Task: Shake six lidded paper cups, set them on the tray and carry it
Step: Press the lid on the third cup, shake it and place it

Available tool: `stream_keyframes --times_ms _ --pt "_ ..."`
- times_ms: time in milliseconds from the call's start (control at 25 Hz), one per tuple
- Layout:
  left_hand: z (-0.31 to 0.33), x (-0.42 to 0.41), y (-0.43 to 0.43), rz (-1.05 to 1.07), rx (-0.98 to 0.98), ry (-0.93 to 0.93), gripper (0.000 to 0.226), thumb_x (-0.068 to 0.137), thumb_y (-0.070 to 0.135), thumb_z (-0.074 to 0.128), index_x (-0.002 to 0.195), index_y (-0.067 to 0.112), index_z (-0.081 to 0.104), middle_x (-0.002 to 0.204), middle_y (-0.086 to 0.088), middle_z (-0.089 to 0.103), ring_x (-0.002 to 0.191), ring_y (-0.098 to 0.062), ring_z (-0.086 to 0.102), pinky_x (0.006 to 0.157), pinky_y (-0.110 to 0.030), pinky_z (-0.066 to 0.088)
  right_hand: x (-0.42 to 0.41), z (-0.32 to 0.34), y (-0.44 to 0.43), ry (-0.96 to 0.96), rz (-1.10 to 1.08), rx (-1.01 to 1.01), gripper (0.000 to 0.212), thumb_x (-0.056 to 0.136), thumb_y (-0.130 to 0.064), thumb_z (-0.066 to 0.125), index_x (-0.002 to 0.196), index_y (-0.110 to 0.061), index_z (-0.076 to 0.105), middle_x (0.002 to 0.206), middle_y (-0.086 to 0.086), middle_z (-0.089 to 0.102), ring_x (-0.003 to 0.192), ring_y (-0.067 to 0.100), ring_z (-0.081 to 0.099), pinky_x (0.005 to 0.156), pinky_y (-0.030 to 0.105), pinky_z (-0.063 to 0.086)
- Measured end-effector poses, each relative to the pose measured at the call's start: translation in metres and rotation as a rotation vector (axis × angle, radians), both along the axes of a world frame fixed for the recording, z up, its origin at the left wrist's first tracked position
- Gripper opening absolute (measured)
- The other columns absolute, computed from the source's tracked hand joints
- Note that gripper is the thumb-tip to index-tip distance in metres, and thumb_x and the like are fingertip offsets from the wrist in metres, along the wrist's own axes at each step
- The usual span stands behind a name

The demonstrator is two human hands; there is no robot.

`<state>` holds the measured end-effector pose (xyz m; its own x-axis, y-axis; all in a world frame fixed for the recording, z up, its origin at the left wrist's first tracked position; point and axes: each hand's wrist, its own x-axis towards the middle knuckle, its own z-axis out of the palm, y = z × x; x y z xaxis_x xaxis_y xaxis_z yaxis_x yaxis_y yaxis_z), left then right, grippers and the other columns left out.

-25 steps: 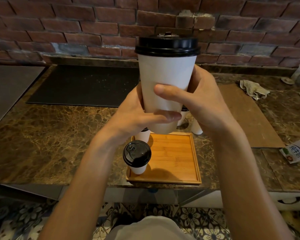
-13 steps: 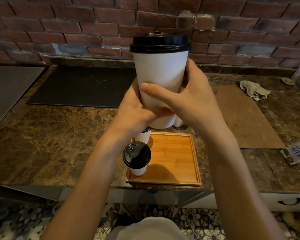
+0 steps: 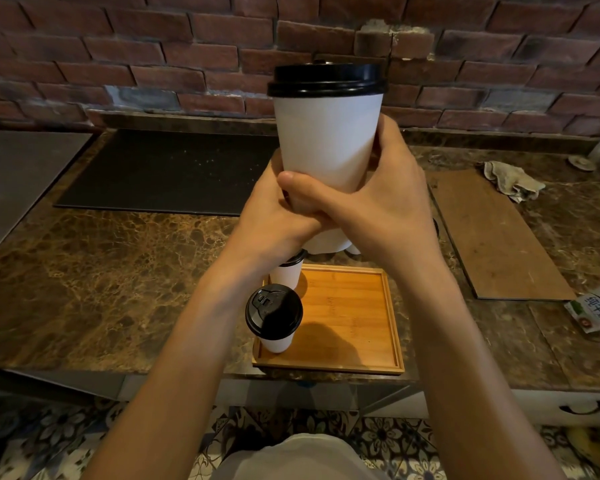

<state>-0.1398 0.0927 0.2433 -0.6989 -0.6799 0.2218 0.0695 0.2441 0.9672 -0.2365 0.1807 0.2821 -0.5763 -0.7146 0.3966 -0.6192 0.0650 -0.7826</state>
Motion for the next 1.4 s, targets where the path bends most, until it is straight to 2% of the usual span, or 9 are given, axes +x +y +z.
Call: stream_keyframes --times_ms 80,280,400,520,880,960,1080,1240,1400 --pt "0.003 0.001 -0.002 -0.041 -0.002 0.004 0.064 0.073 -0.001 0.074 0.119 0.031 0.043 0.113 0.011 0.058 0.102 -0.003 0.060 0.073 -0.007 0.049 -0.003 0.003 0.001 -0.022 0.017 -0.010 0.098 0.058 -0.066 0.074 0.138 -0.021 0.039 0.116 -0.016 0.051 0.106 0.003 0.054 0.085 0.025 0.054" --pt "0.010 0.003 -0.004 -0.116 -0.012 0.006 0.063 0.071 0.012 0.079 0.114 0.039 0.043 0.116 0.011 0.058 0.103 0.008 0.059 0.073 -0.006 0.048 -0.009 0.010 0.003 -0.099 0.083 -0.027 0.096 0.061 -0.054 0.083 0.139 -0.021 0.037 0.120 -0.016 0.051 0.108 0.000 0.054 0.084 0.018 0.053" --pt "0.012 0.004 -0.004 -0.141 -0.006 -0.002 0.062 0.066 0.019 0.080 0.113 0.040 0.045 0.109 0.017 0.060 0.101 0.005 0.060 0.073 -0.009 0.050 -0.013 0.010 0.006 -0.204 0.163 -0.053 0.090 0.065 -0.043 0.087 0.138 -0.019 0.039 0.123 -0.011 0.055 0.109 0.003 0.057 0.087 0.024 0.056" --pt "0.013 0.006 -0.005 -0.207 0.011 -0.016 0.067 0.064 0.023 0.080 0.123 0.029 0.047 0.114 0.008 0.062 0.106 -0.007 0.062 0.078 -0.018 0.052 -0.018 0.008 0.009 -0.331 0.267 -0.070 0.084 0.064 -0.035 0.085 0.136 -0.018 0.043 0.121 -0.007 0.059 0.109 0.007 0.061 0.085 0.032 0.059" --pt "0.012 0.007 -0.003 -0.201 -0.003 -0.034 0.086 0.059 0.031 0.079 0.135 0.015 0.042 0.125 -0.004 0.059 0.114 -0.017 0.059 0.093 -0.039 0.052 -0.026 0.008 0.013 -0.237 0.356 0.002 0.082 0.066 -0.035 0.081 0.136 -0.019 0.042 0.122 -0.009 0.057 0.113 0.006 0.058 0.090 0.028 0.056" --pt "0.011 0.005 -0.003 -0.190 0.001 -0.024 0.084 0.059 0.028 0.081 0.133 0.018 0.043 0.124 -0.003 0.059 0.113 -0.017 0.059 0.090 -0.036 0.053 -0.025 0.010 0.013 -0.223 0.337 0.009 0.083 0.065 -0.039 0.080 0.136 -0.019 0.043 0.120 -0.011 0.057 0.111 0.005 0.059 0.087 0.026 0.056" --pt "0.010 0.002 -0.003 -0.166 0.003 -0.009 0.070 0.063 0.016 0.080 0.122 0.029 0.045 0.121 0.001 0.059 0.110 -0.011 0.060 0.082 -0.024 0.054 -0.022 0.014 0.012 -0.217 0.304 0.005 0.082 0.064 -0.040 0.080 0.134 -0.018 0.045 0.117 -0.009 0.058 0.106 0.005 0.060 0.082 0.025 0.057" --pt "0.011 -0.004 0.003 -0.069 -0.024 0.051 0.060 0.063 0.012 0.078 0.108 0.037 0.047 0.108 0.012 0.060 0.099 0.006 0.061 0.070 -0.009 0.050 -0.017 0.015 0.008 -0.209 0.220 -0.009 0.080 0.067 -0.041 0.083 0.133 -0.018 0.045 0.119 -0.006 0.057 0.106 0.007 0.059 0.083 0.031 0.058" --pt "0.007 -0.008 0.006 0.003 -0.024 0.093 0.066 0.067 0.014 0.081 0.119 0.030 0.045 0.113 0.009 0.061 0.104 0.002 0.061 0.074 -0.012 0.052 -0.014 0.013 0.005 -0.176 0.141 -0.013 0.076 0.071 -0.042 0.083 0.132 -0.020 0.044 0.117 -0.011 0.055 0.106 0.006 0.057 0.085 0.030 0.057"
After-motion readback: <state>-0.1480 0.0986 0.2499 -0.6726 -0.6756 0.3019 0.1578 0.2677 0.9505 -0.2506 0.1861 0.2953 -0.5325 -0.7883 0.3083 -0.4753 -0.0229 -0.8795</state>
